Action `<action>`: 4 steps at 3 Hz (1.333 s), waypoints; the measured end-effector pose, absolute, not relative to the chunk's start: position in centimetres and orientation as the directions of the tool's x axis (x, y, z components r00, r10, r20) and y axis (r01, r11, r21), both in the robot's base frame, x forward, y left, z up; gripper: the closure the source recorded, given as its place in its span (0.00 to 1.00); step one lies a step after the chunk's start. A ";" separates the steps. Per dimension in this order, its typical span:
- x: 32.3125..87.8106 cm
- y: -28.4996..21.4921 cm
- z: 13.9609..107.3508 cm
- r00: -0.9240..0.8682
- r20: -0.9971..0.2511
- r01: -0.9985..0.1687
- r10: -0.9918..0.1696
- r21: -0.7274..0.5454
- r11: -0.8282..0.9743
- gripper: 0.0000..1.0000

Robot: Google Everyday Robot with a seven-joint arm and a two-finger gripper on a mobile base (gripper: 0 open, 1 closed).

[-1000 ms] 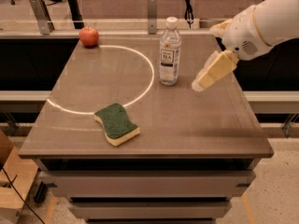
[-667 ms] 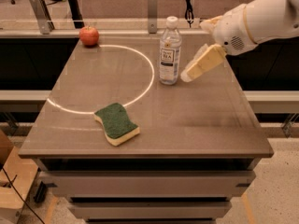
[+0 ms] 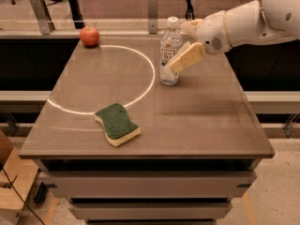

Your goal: Pick blue plastic bottle

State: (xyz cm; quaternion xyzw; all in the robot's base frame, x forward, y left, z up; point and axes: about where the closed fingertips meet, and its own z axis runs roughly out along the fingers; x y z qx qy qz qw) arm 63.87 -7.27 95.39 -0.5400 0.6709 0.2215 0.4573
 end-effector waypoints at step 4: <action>66.3 -4.0 96.7 0.050 -0.942 -0.949 -0.330 -0.148 0.278 0.65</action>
Offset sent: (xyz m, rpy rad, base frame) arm 0.0344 0.0336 -0.0044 0.2037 0.0107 0.0653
